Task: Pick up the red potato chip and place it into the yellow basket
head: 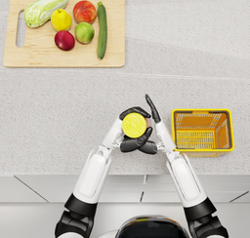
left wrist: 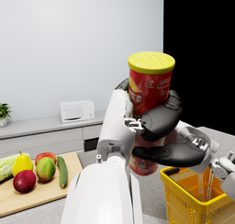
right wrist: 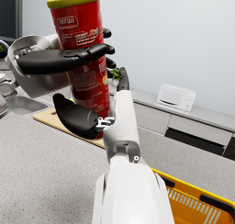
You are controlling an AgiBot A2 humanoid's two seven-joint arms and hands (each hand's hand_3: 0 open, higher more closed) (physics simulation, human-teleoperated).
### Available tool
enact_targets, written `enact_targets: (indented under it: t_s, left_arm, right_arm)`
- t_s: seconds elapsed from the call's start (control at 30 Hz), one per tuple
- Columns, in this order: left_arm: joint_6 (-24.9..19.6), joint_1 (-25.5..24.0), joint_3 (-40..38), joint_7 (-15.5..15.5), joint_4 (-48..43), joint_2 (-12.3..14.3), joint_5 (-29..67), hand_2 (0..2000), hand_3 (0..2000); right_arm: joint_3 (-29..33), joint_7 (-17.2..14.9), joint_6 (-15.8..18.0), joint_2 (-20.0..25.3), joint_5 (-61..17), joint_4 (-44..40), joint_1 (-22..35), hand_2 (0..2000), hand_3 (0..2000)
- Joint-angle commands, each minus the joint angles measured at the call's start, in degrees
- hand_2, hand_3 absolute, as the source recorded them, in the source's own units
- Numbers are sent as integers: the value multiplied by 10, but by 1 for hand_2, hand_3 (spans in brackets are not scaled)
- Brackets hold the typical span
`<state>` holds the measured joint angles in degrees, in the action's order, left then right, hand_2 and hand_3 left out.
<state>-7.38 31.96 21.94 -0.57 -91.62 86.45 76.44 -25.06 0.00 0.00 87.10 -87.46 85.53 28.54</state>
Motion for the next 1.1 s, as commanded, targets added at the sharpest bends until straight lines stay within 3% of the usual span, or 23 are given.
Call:
enact_targets:
  t_s: [0.03,0.07,0.1,0.13,0.17,0.23,0.27,0.3,0.37,0.43,0.57,0.7,0.8,0.93,1.03,1.1]
  left_arm:
    - [3,-6,24,1,-15,-5,1,2000,2000]
    - [5,-7,29,2,-17,-7,2,2000,2000]
    - [8,-6,30,3,-17,-9,3,2000,2000]
    - [4,-4,31,4,-18,-12,4,2000,2000]
    - [9,-2,30,3,-20,-14,4,2000,2000]
    - [22,0,36,2,-19,-17,4,2000,2000]
    - [22,-5,35,1,-26,-22,3,639,1673]
    - [38,-10,29,2,-31,-26,3,0,1347]
    - [55,-24,-4,4,-64,-35,2,0,693]
    - [60,-53,-64,5,-120,-50,1,0,40]
    - [67,-94,-182,5,-168,-54,0,0,0]
    - [72,-114,-252,6,-140,-48,0,0,0]
    - [73,-110,-261,6,-100,-47,0,0,0]
    - [74,-107,-252,6,-79,-46,0,0,0]
    - [74,-103,-248,6,-74,-45,0,0,0]
    - [74,-103,-247,6,-75,-44,0,0,0]
  right_arm:
    - [-12,0,-1,21,-2,-23,35,0,0]
    - [-13,0,-1,20,-4,-27,35,0,0]
    - [-14,-1,7,17,-5,-25,32,1361,327]
    - [-18,1,54,16,-7,-29,35,2000,653]
    - [-20,1,95,12,-8,-24,35,2000,980]
    - [-24,1,110,8,-8,-23,38,2000,1633]
    - [-27,1,114,6,-8,-23,40,2000,1960]
    - [-28,0,111,5,-8,-23,40,2000,2000]
    - [-1,0,117,4,-7,-10,42,2000,2000]
    - [74,0,130,12,-7,12,50,2000,2000]
    - [206,0,141,11,-7,37,56,2000,2000]
    - [294,-1,147,9,-6,51,30,2000,2000]
    - [339,0,150,11,-6,40,10,2000,2000]
    - [354,-4,146,10,-6,-33,-1,2000,2000]
    - [345,-118,141,8,-6,-51,0,2000,2000]
    - [355,-158,138,5,-6,-71,8,2000,2000]
